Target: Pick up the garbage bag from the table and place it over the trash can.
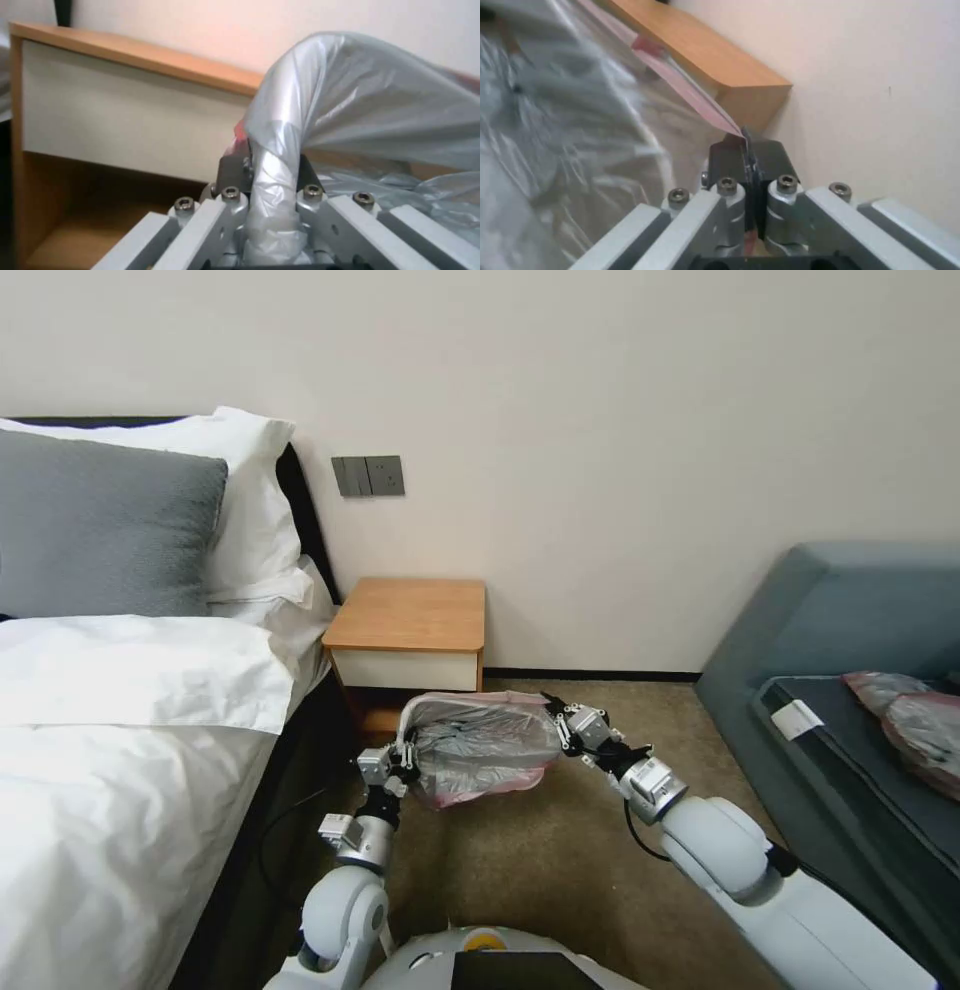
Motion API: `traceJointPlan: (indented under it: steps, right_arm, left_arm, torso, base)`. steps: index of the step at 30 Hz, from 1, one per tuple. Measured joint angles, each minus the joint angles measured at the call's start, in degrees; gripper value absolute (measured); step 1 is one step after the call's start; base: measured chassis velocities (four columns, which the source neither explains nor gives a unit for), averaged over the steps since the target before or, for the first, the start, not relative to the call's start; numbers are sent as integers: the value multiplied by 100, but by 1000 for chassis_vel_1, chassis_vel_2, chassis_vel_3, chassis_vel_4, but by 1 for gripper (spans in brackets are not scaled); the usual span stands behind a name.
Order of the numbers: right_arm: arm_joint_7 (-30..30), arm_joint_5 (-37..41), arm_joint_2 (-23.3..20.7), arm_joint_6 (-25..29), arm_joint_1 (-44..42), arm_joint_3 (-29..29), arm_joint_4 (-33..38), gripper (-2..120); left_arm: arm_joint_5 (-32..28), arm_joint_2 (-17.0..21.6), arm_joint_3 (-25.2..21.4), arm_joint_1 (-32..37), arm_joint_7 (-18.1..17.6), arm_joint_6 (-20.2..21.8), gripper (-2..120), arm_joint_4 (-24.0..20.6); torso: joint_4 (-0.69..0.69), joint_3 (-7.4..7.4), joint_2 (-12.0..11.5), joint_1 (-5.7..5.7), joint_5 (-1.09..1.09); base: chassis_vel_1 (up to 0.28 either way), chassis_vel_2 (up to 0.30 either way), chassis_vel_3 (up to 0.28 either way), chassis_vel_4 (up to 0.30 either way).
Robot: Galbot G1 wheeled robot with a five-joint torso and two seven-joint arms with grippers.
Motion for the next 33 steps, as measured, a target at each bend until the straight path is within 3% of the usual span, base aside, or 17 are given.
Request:
traceJointPlan:
  steps: [7,13,33]
  right_arm:
    - [0,-36,6,76,-55,149,-158,0]
    - [2,-65,53,112,-44,155,-219,0]
    - [-153,151,203,-2,-427,536,631,76]
  left_arm:
    - [-783,36,-88,20,291,-141,4,-177]
    - [-1233,-7,-109,-49,230,-61,4,-282]
    - [-1386,-157,-584,-324,-103,236,4,-91]
  torso:
    - [0,0,0,0,1]
    - [0,0,0,0,-1]
    - [0,0,0,0,0]
  base:
    - [0,0,0,0]
    - [0,0,0,0]
    - [0,0,0,0]
